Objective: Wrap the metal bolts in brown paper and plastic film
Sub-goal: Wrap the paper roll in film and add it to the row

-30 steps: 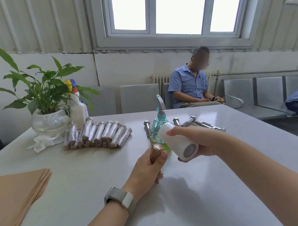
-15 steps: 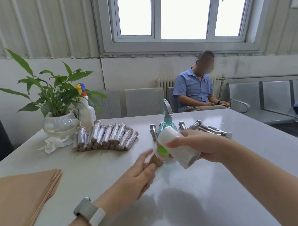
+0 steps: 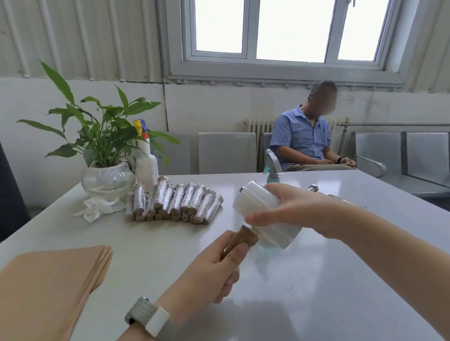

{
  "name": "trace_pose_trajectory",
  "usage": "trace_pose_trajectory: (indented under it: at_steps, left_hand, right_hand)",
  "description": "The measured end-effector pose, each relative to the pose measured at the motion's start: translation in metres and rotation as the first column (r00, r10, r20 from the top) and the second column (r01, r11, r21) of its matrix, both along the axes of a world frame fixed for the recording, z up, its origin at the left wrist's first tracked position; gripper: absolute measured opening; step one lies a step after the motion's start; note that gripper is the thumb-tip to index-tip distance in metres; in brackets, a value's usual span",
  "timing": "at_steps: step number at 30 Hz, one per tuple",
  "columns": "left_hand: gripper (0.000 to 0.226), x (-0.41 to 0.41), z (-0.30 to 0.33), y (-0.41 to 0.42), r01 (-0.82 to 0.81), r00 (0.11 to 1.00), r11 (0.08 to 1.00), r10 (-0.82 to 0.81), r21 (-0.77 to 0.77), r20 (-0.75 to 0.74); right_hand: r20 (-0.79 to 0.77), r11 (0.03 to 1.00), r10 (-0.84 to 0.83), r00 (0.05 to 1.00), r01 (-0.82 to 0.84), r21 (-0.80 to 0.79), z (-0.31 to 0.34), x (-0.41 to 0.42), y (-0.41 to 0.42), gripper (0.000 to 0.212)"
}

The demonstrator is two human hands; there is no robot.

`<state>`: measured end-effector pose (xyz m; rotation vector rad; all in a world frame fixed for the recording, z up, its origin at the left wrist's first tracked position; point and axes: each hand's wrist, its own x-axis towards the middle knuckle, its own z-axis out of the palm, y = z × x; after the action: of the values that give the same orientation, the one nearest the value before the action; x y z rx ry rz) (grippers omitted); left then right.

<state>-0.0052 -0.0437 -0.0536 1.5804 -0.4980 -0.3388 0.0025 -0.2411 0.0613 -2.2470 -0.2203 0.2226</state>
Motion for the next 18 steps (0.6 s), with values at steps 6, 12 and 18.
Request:
trace_pose_trajectory:
  at_steps: [6, 12, 18]
  left_hand:
    - [0.032, 0.003, -0.007, -0.002, -0.169, 0.985, 0.985, 0.171, -0.045, 0.028]
    - [0.024, 0.004, -0.002, 0.0, -0.195, 0.976, 0.966, 0.175, -0.168, -0.128]
    - [0.015, 0.011, -0.001, 0.007, -0.3, 0.938, 0.929, 0.246, -0.217, -0.244]
  right_hand:
    - [0.125, 1.0, -0.005, 0.992, 0.007, -0.012, -0.012, -0.003, 0.021, 0.051]
    - [0.57, 0.967, 0.063, 0.819, 0.091, -0.239, -0.034, -0.01, 0.04, 0.07]
    - [0.872, 0.954, 0.074, 0.484, 0.221, -0.204, -0.062, -0.008, 0.057, 0.07]
